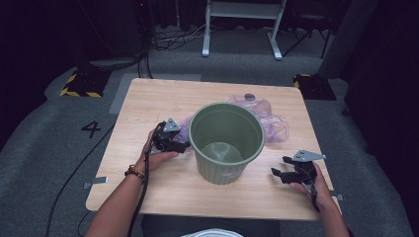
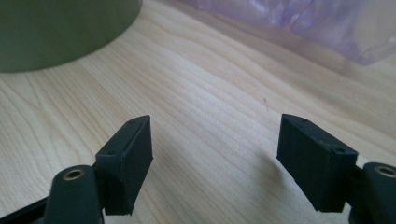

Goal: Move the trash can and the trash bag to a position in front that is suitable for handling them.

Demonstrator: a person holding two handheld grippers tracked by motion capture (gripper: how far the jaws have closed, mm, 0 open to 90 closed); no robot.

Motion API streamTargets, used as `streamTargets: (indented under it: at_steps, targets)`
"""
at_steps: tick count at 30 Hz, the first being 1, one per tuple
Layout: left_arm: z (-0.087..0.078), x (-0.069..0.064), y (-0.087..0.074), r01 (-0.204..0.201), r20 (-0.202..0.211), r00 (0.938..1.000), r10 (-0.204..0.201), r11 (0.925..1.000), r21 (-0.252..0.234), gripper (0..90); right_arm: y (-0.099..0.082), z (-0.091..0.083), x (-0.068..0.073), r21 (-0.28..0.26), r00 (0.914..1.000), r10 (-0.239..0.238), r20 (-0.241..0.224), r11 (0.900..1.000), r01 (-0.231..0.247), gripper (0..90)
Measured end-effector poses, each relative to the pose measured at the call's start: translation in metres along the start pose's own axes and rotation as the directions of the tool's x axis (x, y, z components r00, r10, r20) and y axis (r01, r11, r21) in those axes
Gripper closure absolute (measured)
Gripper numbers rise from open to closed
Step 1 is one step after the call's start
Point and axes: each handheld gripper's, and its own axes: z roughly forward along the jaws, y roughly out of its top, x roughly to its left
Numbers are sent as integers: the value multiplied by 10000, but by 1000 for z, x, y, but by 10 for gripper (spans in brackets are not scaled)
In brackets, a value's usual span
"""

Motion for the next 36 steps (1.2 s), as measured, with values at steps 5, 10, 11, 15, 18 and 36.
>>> streamTargets:
  at_steps: [5,10,11,15,18,36]
  targets:
    - [-18,0,0,-18,125,9999,22,9994,-349,243,7,-6,3,-432,9997,-138,201,9990,146,275]
    - [-28,1,0,-54,154,9999,62,9984,-569,232,13,-10,2,-846,9991,-155,384,9962,187,284]
    - [-31,1,0,-41,69,10000,45,9983,-587,232,14,-11,2,-912,9989,-136,445,9957,176,286]
    - [-39,-3,0,-201,63,9998,205,9981,-589,230,23,-14,2,-1262,9973,-155,721,9917,245,302]
    - [-44,-6,-2,-362,-44,9993,360,9979,-533,230,28,-14,1,-1354,9965,-210,806,9903,318,312]
    - [-77,-33,-62,-676,444,9970,639,9939,876,223,82,14,-23,-1882,9806,-452,1906,9787,816,514]
